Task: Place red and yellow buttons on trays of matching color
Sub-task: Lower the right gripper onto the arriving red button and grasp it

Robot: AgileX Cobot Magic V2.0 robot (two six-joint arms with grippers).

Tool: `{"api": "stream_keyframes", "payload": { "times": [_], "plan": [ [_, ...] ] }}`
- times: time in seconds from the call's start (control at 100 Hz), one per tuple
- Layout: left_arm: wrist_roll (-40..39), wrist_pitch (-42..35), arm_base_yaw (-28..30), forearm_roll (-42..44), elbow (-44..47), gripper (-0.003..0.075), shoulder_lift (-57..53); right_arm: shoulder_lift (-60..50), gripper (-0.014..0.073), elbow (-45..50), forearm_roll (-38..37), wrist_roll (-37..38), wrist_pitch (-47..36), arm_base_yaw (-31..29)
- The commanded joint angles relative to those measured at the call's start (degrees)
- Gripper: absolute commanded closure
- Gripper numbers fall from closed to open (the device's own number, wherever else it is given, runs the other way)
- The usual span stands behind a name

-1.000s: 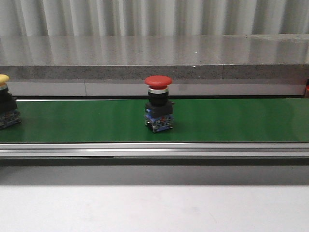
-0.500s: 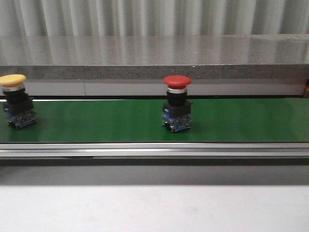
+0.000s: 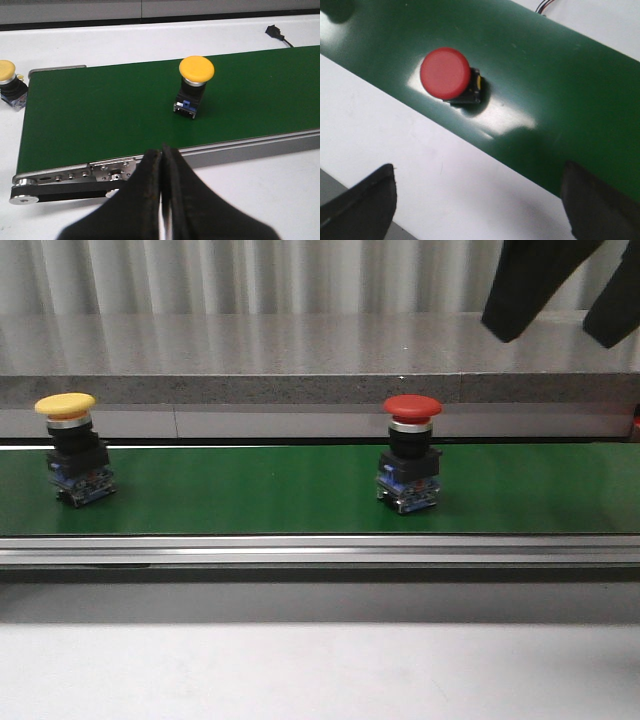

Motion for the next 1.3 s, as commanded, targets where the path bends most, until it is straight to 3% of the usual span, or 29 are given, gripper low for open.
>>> {"api": "stream_keyframes", "payload": {
  "times": [0.0, 0.56, 0.63, 0.8, 0.87, 1.11, 1.29],
  "plan": [
    [0.02, -3.31, -0.47, -1.10, -1.70, 0.0740, 0.03, 1.38, -0.0062, -3.51, 1.02, -0.97, -0.11, 0.53],
    [0.02, -3.31, -0.47, -1.10, -1.70, 0.0740, 0.03, 13.64, -0.0050, -7.57, 1.11, -3.17, -4.05, 0.53],
    [0.02, -3.31, -0.47, -1.10, -1.70, 0.0740, 0.03, 14.50, 0.0021, -7.57, 0.84, -3.17, -4.25, 0.47],
    [0.02, -3.31, -0.47, -1.10, -1.70, 0.0740, 0.03, 15.67, 0.0351, -7.57, 0.80, -3.24, -4.46, 0.47],
    [0.02, -3.23, -0.47, -1.10, -1.70, 0.0740, 0.03, 15.31, 0.0419, -7.57, 0.80, -3.24, -5.51, 0.47],
    [0.02, -3.23, -0.47, -1.10, -1.70, 0.0740, 0.03, 10.91, 0.0430, -7.57, 0.72, -3.10, -7.63, -0.71],
    [0.02, -3.23, -0.47, -1.10, -1.70, 0.0740, 0.03, 6.43, 0.0430, -7.57, 0.72, -2.34, -6.92, -7.66]
  ]
}}
